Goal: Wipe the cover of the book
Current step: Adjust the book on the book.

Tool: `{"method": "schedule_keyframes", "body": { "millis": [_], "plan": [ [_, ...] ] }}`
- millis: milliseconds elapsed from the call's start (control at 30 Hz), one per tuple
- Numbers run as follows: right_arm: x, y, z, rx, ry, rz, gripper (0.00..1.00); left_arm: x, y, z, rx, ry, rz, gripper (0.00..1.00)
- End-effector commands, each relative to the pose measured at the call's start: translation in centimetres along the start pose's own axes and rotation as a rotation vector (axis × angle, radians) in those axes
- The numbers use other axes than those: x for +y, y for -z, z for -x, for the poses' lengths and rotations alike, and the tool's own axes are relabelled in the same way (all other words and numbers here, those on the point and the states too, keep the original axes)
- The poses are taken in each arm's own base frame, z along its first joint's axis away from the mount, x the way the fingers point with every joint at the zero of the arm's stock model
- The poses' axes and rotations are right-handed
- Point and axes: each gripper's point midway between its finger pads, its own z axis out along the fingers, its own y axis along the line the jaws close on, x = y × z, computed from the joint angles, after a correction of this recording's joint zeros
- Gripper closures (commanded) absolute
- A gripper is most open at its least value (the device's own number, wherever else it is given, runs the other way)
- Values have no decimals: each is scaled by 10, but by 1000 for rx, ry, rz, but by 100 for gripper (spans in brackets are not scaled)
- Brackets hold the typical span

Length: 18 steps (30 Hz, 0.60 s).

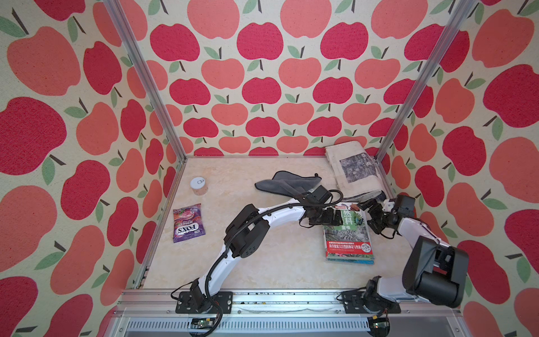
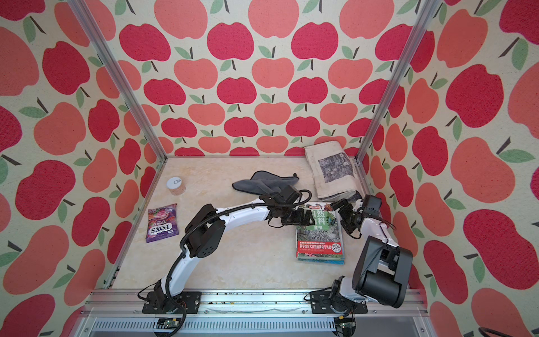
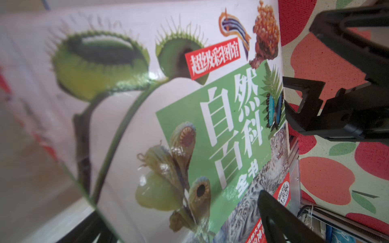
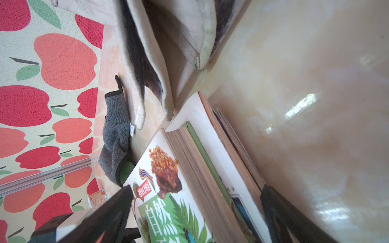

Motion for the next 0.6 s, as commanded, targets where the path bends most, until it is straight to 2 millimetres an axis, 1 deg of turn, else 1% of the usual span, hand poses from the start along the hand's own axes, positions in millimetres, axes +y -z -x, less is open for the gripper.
{"method": "schedule_keyframes", "body": {
  "millis": [0, 100, 167, 200, 300, 367, 433, 500, 567],
  "plan": [
    [10, -5, -13, 54, 17, 22, 1, -51, 2, 3, 1, -96, -112, 1],
    [12, -9, -17, 63, 24, 26, 1, -62, 3, 4, 5, -126, -112, 1],
    [13, -10, -18, 72, 23, 33, 1, -62, 3, 3, 14, -133, -100, 1],
    [14, -9, -18, 71, 23, 36, 1, -59, 4, 3, 13, -131, -91, 1],
    [16, -2, -13, 57, 52, 9, 1, -40, 9, 6, 8, -112, -54, 1],
    [9, 12, -4, 6, 95, -88, 1, -27, 20, 10, -12, -111, -17, 1],
    [10, 32, 10, -81, 150, -160, 1, -10, 37, 15, -46, -123, 47, 1],
    [18, 53, 21, -164, 196, -187, 1, 8, 59, 21, -85, -138, 116, 1],
    [31, 72, 30, -238, 248, -196, 1, 27, 84, 30, -133, -141, 186, 1]
  ]
}}
